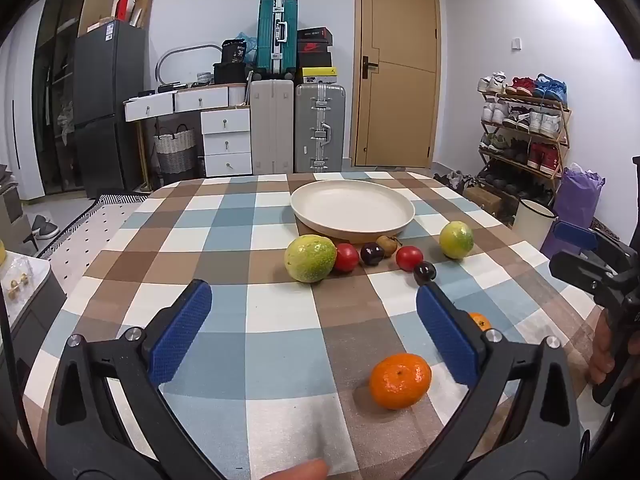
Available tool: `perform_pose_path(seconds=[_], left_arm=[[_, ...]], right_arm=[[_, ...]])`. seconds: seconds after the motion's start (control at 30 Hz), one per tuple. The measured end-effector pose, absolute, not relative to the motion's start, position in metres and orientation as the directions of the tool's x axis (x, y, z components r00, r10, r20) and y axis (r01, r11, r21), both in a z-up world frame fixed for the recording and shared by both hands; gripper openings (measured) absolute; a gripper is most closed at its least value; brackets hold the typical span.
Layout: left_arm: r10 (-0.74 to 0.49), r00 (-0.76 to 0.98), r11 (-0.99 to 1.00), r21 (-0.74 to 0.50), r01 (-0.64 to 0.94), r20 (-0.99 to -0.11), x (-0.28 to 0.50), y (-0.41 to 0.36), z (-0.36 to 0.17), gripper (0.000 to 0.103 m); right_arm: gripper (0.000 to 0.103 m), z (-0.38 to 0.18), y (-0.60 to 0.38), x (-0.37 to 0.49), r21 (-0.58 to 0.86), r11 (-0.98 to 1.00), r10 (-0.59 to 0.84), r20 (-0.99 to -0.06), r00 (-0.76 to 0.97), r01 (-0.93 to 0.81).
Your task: Organize fruits
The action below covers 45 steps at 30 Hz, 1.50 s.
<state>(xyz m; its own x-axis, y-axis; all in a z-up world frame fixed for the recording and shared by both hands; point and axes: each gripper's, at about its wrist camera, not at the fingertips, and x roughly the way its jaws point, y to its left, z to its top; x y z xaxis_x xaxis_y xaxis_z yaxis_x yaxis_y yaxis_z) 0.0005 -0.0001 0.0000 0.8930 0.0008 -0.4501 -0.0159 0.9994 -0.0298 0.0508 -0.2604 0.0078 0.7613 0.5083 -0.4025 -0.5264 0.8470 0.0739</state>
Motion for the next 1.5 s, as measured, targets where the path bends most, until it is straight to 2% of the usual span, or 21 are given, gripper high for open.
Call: perform_pose_path(seconds=[1.5], left_arm=[[0.004,0.9,1.0,-0.024,-0.016,-0.436,-0.0001,-0.0007,0.0001,0.102]], right_arm=[[0.103,0.007,-0.2593,0.051,0.067,0.845,0.51,-0.398,0.763,-0.53]])
